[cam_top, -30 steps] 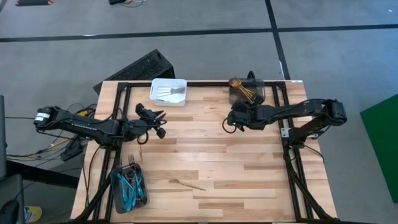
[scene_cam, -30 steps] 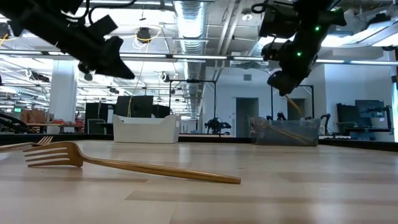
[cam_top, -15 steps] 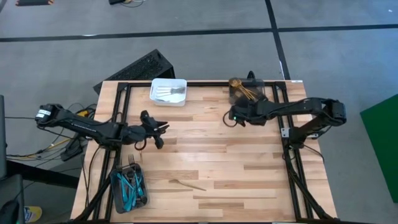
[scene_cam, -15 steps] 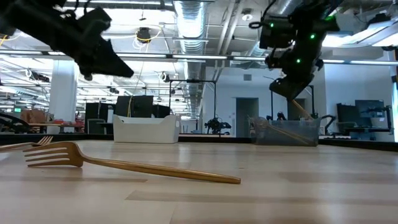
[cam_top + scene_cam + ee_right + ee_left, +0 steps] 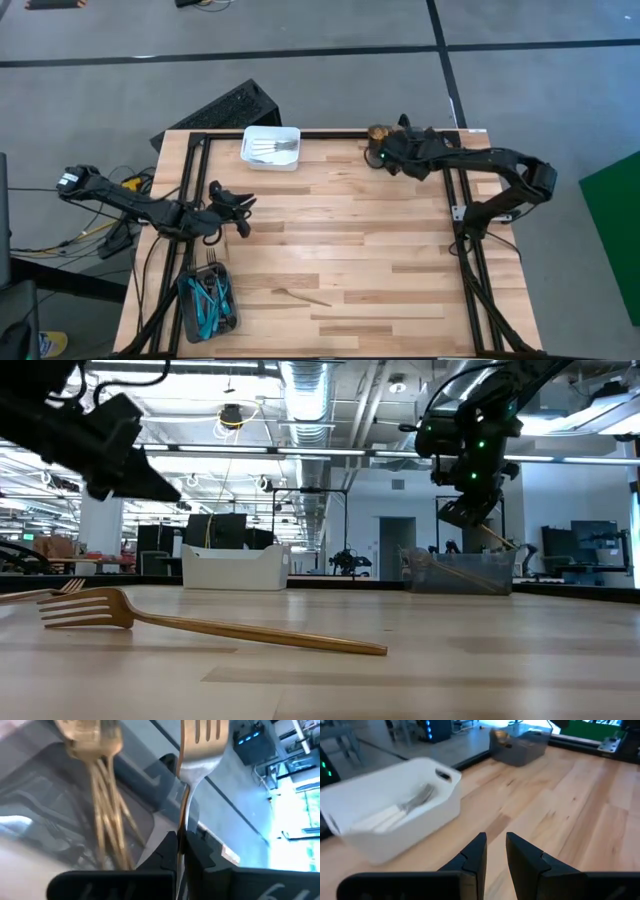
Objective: Sort silverware by color (type)
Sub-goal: Put the gold fork into the top black bin
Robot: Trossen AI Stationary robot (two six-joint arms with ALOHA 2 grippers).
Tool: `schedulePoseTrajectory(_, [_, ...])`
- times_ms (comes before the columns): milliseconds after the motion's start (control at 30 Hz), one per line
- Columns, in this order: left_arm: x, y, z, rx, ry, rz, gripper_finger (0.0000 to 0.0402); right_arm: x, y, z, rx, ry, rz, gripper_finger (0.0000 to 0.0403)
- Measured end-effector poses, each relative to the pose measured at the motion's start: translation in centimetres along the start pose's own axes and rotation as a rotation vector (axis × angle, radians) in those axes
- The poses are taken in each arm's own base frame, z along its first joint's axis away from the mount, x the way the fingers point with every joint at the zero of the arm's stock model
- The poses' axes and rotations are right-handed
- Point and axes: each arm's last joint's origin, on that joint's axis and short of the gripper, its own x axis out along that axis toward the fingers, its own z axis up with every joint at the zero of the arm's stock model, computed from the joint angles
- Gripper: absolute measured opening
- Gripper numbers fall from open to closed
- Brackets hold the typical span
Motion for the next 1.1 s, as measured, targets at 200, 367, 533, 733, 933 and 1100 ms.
schedulePoseTrajectory(200, [0.0,0.6,-1.3,-0.075,0.044,0.001,0.0061,1.9,0.2,0.9,-0.092,-0.005,0.001,0.0025])
schedulePoseTrajectory(367, [0.0,0.6,-1.3,-0.073,0.038,0.015,0.0061,3.0,1.6,1.0,-0.16,0.01,0.039,0.0024])
schedulePoseTrajectory(533, [0.0,0.8,-1.2,-0.062,0.006,0.067,0.0061,4.3,2.5,0.9,-0.169,0.036,0.031,0.0024])
schedulePoseTrajectory(733, [0.0,0.7,-1.4,-0.058,0.028,0.045,0.0061,5.4,3.0,0.8,-0.161,0.053,0.026,0.0024])
schedulePoseTrajectory(933, [0.0,0.8,-1.4,-0.054,0.024,0.058,0.0061,4.9,2.6,1.2,-0.165,0.022,0.023,0.0024])
schedulePoseTrajectory(1100, [0.0,0.9,-1.3,-0.046,-0.007,0.108,0.0061,4.3,1.9,1.8,-0.174,-0.027,0.017,0.0024])
